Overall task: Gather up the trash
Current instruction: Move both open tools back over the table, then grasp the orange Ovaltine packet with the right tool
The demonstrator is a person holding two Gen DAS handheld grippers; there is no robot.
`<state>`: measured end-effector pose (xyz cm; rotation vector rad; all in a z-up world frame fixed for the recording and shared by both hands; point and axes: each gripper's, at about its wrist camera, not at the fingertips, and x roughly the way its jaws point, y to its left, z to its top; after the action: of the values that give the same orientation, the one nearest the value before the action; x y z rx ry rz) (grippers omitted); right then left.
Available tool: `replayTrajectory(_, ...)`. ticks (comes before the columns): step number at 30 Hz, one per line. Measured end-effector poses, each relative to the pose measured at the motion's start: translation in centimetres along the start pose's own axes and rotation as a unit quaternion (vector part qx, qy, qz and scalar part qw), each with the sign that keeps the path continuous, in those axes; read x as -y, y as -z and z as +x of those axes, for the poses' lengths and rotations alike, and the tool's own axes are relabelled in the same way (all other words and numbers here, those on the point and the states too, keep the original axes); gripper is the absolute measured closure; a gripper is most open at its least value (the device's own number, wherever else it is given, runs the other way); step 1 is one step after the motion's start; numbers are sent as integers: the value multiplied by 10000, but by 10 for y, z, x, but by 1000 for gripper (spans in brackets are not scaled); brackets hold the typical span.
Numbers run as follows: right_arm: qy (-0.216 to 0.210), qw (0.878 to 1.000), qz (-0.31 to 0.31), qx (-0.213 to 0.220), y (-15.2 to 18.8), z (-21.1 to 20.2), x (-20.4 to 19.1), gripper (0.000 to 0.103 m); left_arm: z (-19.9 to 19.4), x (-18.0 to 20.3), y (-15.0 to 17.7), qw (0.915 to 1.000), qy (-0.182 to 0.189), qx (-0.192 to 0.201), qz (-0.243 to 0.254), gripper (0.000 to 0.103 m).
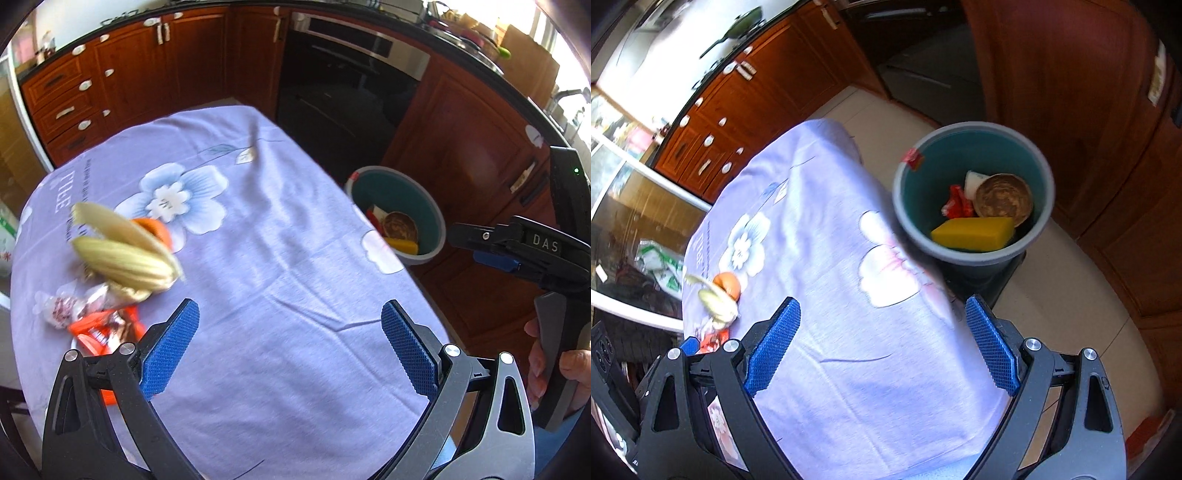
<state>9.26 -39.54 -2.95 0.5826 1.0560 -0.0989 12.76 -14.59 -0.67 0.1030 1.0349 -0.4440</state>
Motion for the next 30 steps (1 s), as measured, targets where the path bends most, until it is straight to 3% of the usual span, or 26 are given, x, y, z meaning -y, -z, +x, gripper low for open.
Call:
replayTrajectory(7, -76, 9989, -329, -312, 11, 21, -37, 16, -15, -61, 26, 9980, -394, 73, -497, 4)
replayTrajectory(14, -137, 9928, -912, -758, 29, 50, -90, 16, -39, -140, 64, 9901, -730, 162, -1191, 4)
replayTrajectory(20, -256, 9837, -1364, -1143, 48, 76, -143, 16, -44, -183, 92, 9846, -759, 130, -1568, 4)
replayTrajectory(30, -512, 9646, -2014, -1623, 87, 111, -221, 16, -41, -220, 123, 9799, -676, 73, -1875, 4)
